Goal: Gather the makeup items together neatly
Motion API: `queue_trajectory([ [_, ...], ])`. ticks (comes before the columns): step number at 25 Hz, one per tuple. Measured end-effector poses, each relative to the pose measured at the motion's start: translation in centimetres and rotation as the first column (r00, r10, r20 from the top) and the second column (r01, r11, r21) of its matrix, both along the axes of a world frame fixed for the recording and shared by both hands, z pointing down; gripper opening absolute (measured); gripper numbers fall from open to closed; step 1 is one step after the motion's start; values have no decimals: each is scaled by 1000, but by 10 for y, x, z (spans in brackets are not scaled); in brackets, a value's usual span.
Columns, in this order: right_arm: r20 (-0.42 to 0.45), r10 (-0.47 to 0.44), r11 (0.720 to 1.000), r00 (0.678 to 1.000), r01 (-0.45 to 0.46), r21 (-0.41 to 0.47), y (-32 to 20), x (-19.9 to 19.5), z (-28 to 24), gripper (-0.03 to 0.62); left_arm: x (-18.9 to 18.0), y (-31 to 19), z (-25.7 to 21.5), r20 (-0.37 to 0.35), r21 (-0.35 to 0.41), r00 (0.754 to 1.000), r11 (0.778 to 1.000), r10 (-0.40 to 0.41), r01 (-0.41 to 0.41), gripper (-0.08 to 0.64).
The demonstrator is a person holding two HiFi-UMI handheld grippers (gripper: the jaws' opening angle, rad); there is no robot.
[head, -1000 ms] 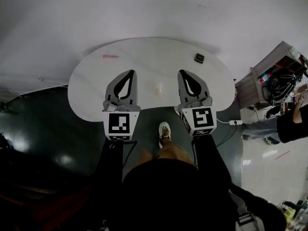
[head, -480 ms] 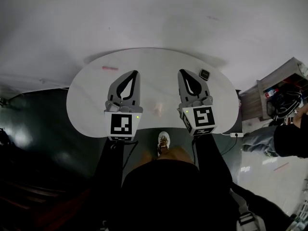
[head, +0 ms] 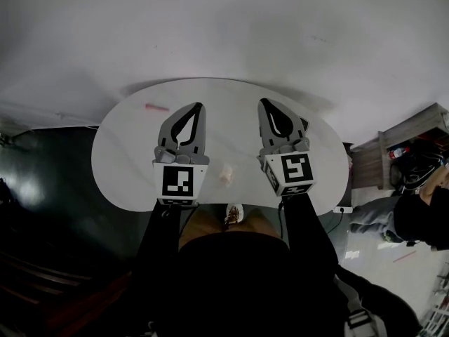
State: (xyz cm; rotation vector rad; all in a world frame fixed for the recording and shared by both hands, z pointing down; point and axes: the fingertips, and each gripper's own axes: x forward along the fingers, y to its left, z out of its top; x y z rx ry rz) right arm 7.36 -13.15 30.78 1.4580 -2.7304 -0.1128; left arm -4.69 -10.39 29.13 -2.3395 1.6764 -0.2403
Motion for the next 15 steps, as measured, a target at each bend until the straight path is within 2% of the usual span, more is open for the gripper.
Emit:
queue_trajectory([
  [3,-5,-2,1000,1000,2,1,-9,-2,5,28,-4,-5,4,38,-12,999,1000,-19,19,15],
  [9,-12,-11,1000,1000,11,-24,-21,-11,10,28,-7,-18,11,7,-29,1000,1000,-1,1,15],
  [12,-46,-64,997,997,61,-46,-20,-19,13,28,-4,-21,10,5,-22,1000,1000,16,-15,15],
  [15,-99,-152,984,983,142,-107,-19,-28,28,29,0,-23,11,10,-32,1000,999,26,-26,15],
])
